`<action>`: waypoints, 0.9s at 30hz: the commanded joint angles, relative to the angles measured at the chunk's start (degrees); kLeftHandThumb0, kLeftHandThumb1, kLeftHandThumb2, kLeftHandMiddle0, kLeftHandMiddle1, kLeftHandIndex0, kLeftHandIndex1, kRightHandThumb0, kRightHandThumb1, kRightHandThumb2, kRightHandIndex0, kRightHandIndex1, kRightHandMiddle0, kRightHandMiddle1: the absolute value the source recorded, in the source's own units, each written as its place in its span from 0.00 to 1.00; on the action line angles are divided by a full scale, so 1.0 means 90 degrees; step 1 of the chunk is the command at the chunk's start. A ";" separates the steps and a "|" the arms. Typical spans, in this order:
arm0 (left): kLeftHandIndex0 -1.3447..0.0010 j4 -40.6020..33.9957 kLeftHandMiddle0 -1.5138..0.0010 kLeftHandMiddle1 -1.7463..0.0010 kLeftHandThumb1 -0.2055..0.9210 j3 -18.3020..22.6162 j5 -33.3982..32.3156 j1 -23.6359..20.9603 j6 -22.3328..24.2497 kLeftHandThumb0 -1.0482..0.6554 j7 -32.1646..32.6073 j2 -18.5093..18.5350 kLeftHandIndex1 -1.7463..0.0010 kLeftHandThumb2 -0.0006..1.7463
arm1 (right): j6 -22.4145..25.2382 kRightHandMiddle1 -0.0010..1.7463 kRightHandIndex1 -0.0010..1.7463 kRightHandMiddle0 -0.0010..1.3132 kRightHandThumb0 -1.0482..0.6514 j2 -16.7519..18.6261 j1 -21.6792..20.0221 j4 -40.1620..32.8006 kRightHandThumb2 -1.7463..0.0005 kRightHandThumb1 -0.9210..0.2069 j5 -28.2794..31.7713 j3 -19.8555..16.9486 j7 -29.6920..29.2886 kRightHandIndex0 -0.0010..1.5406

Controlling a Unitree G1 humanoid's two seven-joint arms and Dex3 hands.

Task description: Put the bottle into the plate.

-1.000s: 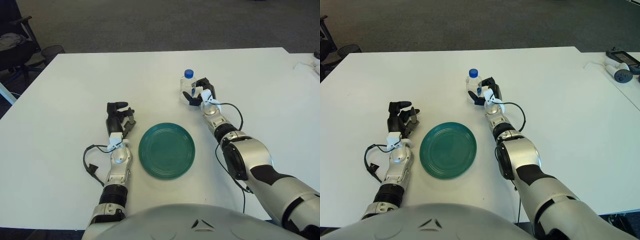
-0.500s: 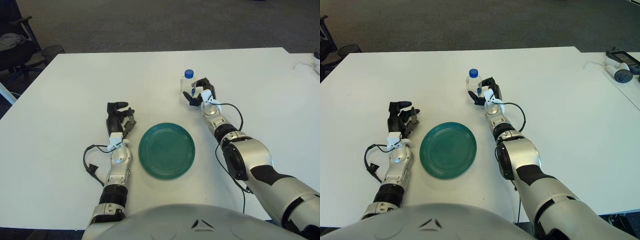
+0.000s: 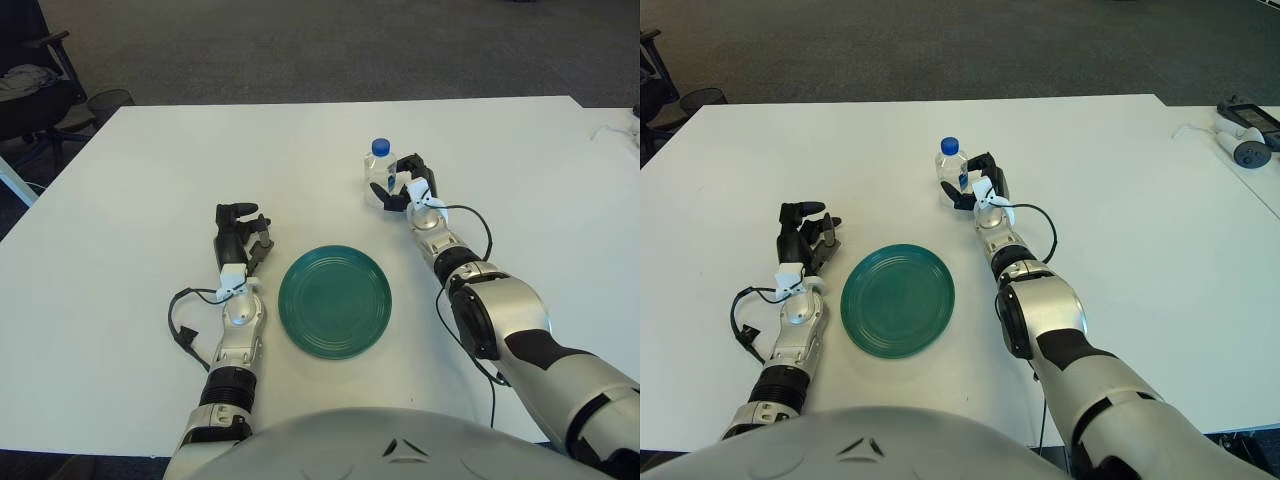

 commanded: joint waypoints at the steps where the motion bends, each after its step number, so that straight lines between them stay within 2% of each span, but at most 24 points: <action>1: 0.77 0.0567 0.59 0.33 0.83 0.0036 0.0000 0.0355 0.0148 0.40 -0.0032 -0.0010 0.00 0.45 | -0.0269 1.00 1.00 0.71 0.49 -0.0089 -0.0107 -0.0145 0.36 0.49 0.0035 -0.0003 -0.0031 0.76; 5: 0.77 0.0632 0.59 0.33 0.82 0.0015 -0.0003 0.0301 0.0157 0.40 -0.0042 -0.0008 0.00 0.46 | -0.0672 1.00 1.00 0.73 0.49 -0.0113 -0.0127 -0.0297 0.36 0.49 0.0042 0.0036 0.0058 0.78; 15: 0.76 0.0700 0.59 0.32 0.81 -0.0035 -0.0019 0.0234 0.0146 0.39 -0.0122 0.0003 0.00 0.47 | -0.1305 1.00 1.00 0.75 0.50 -0.0103 -0.0114 -0.0605 0.33 0.49 0.0238 -0.0015 0.0545 0.82; 27: 0.78 0.0856 0.59 0.33 0.85 -0.0035 -0.0007 0.0149 0.0015 0.40 -0.0190 0.0036 0.00 0.44 | -0.1718 1.00 1.00 0.75 0.52 0.0109 0.0059 -0.1030 0.31 0.48 0.0508 -0.0043 0.1047 0.83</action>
